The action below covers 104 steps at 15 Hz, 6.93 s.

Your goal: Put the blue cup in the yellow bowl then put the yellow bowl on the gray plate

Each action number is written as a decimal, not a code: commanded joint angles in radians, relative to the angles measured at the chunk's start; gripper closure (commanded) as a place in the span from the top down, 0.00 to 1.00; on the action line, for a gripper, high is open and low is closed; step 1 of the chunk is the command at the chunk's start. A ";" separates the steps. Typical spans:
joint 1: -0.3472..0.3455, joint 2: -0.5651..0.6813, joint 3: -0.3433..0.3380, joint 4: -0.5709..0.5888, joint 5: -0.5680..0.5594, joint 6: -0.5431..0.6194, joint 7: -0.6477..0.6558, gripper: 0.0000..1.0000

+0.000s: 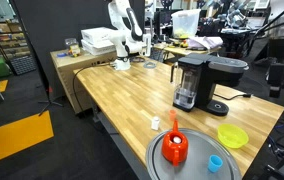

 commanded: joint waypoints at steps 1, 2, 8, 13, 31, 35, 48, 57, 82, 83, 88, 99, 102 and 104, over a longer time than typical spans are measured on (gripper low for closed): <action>0.000 0.000 0.000 0.002 0.000 -0.003 0.000 1.00; 0.008 0.010 0.003 0.007 0.001 0.006 -0.013 1.00; 0.054 0.065 0.063 0.036 -0.008 0.063 0.004 1.00; 0.086 0.084 0.080 0.032 0.023 0.091 0.002 1.00; 0.152 0.155 0.090 0.072 0.204 0.206 -0.042 1.00; 0.152 0.156 0.090 0.074 0.204 0.206 -0.042 1.00; 0.158 0.308 0.122 0.083 0.170 0.317 -0.042 1.00; 0.159 0.329 0.136 0.072 0.179 0.346 -0.048 1.00; 0.209 0.511 0.219 0.039 0.213 0.554 0.066 1.00; 0.209 0.511 0.219 0.039 0.213 0.554 0.066 1.00; 0.208 0.519 0.217 0.040 0.208 0.559 0.076 1.00; 0.209 0.748 0.193 0.085 0.054 0.749 0.254 1.00; 0.209 0.799 0.198 0.102 0.066 0.788 0.241 1.00; 0.204 0.813 0.200 0.105 0.067 0.787 0.230 1.00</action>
